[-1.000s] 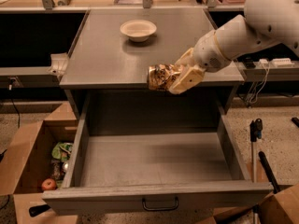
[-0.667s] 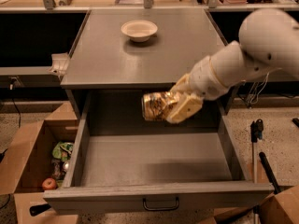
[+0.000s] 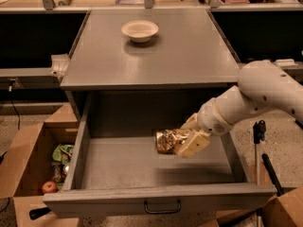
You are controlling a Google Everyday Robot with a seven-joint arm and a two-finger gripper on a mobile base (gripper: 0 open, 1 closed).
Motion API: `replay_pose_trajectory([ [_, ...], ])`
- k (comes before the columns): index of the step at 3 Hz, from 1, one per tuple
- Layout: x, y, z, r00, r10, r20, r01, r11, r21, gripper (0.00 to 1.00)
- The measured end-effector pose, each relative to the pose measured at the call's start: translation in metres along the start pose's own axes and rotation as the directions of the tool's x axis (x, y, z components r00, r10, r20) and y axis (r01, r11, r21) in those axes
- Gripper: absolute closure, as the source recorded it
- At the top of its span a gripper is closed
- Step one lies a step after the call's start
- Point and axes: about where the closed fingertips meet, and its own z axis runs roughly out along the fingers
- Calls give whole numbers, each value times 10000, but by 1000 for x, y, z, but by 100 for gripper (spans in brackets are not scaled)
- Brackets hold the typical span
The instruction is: Place orange can into top drawer
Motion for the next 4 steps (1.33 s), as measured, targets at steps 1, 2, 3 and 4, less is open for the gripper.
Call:
replay_pose_trajectory([
  [1, 1, 0, 2, 10000, 25, 10, -25, 10000, -40, 100],
  [2, 12, -9, 13, 9994, 338, -98, -336, 9992, 201, 100],
  [3, 51, -49, 24, 9941, 1068, -204, -1029, 9849, 1392, 100],
  [4, 73, -71, 28, 9882, 1522, -146, -1461, 9680, 2040, 100],
])
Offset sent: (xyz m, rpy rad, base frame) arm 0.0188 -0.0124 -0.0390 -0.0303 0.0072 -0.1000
